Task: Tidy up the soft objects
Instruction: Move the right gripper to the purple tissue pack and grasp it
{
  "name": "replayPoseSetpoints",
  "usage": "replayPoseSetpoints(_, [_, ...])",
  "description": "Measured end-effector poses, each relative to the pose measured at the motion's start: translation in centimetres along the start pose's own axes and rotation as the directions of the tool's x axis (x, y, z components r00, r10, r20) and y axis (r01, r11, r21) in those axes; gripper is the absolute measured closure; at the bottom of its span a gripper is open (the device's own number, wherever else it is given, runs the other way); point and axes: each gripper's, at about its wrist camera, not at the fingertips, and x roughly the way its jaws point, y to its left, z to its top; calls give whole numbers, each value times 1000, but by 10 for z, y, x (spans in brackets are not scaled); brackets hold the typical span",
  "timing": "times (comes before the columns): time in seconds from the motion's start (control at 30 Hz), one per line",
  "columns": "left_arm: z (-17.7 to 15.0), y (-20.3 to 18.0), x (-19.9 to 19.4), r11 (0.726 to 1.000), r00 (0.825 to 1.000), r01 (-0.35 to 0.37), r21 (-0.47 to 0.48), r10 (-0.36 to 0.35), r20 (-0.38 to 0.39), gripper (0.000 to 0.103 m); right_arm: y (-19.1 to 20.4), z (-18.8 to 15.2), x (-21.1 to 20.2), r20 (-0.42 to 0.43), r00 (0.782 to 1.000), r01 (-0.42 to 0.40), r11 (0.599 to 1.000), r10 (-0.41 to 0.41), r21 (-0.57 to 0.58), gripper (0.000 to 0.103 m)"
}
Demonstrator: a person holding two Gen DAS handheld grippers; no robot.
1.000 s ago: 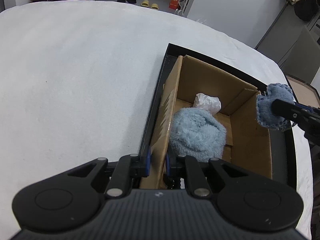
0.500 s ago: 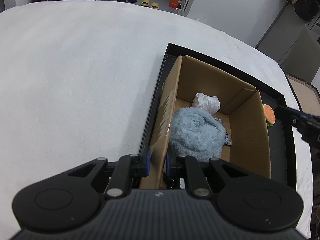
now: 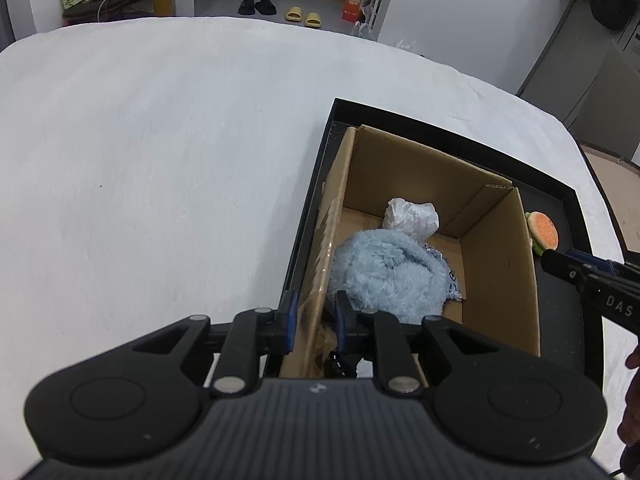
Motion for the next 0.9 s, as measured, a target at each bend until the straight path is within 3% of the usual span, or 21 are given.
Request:
replayPoseSetpoints(0.13, [2, -5, 1, 1000, 1000, -11, 12, 11, -6, 83, -11, -5, 9, -14, 1000, 0, 999, 0, 36, 60])
replayPoseSetpoints(0.27, [5, -11, 2, 999, 999, -41, 28, 42, -7, 69, -24, -9, 24, -34, 999, 4, 996, 0, 92, 57])
replayPoseSetpoints(0.37, [8, -16, 2, 997, 998, -59, 43, 59, -7, 61, -30, -12, 33, -42, 999, 13, 993, -8, 115, 48])
replayPoseSetpoints(0.47, [10, -20, 1, 995, 997, -73, 62, 73, -1, 56, -35, -14, 43, -52, 999, 12, 990, -5, 138, 44])
replayPoseSetpoints(0.67, [15, -29, 2, 991, 995, -97, 87, 97, 5, 53, -41, -17, 62, -61, 998, 10, 988, -1, 154, 35])
replayPoseSetpoints(0.83, [17, -35, 3, 989, 994, -110, 101, 109, 9, 52, -44, -22, 76, -82, 996, 32, 989, -20, 145, 35])
replayPoseSetpoints(0.9, [17, -35, 4, 988, 994, -112, 106, 112, 9, 51, -41, -24, 80, -98, 995, 44, 990, -31, 137, 39])
